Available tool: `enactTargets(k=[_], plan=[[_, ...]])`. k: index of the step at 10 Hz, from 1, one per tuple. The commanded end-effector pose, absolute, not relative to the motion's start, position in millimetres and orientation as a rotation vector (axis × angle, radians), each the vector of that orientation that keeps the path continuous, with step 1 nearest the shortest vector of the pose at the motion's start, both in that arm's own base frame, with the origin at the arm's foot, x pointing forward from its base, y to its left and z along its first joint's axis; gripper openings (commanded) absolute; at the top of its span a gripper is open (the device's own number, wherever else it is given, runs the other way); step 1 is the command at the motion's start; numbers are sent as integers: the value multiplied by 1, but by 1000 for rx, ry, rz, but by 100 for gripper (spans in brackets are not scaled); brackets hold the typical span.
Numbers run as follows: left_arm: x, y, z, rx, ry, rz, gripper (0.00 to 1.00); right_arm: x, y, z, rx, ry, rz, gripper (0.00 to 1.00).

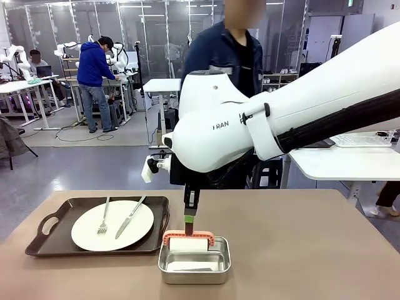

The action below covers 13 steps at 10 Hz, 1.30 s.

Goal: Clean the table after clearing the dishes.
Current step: Place the Lint Roller back on top of the Airtight Container.

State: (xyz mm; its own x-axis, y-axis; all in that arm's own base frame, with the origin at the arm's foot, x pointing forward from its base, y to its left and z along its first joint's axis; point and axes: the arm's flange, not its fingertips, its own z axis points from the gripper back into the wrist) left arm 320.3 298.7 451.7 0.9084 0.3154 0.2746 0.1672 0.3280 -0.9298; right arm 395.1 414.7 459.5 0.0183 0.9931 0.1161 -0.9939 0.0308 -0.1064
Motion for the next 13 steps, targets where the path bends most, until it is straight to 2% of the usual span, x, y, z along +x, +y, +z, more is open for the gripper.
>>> enactTargets(k=[1,4,7,9,10,11,12,13], plan=[[318,299,454,-1246,-457,101,100,401,414,454,-12,-158,1563,21],[318,299,454,-1246,-457,101,100,420,409,431,12,-199,1579,21],[318,299,454,-1246,-457,101,100,440,404,418,26,-152,1600,21],[318,299,454,-1246,-457,101,100,446,405,419,-1,-152,1611,42],[318,299,454,-1246,-457,101,100,450,404,417,-13,-153,1601,64],[318,299,454,-1246,-457,101,100,453,404,418,-23,-167,1595,79],[318,299,454,-1246,-457,101,100,454,404,423,-37,-195,1591,100],[318,299,454,-1246,-457,101,100,458,404,431,-44,-223,1584,100]])
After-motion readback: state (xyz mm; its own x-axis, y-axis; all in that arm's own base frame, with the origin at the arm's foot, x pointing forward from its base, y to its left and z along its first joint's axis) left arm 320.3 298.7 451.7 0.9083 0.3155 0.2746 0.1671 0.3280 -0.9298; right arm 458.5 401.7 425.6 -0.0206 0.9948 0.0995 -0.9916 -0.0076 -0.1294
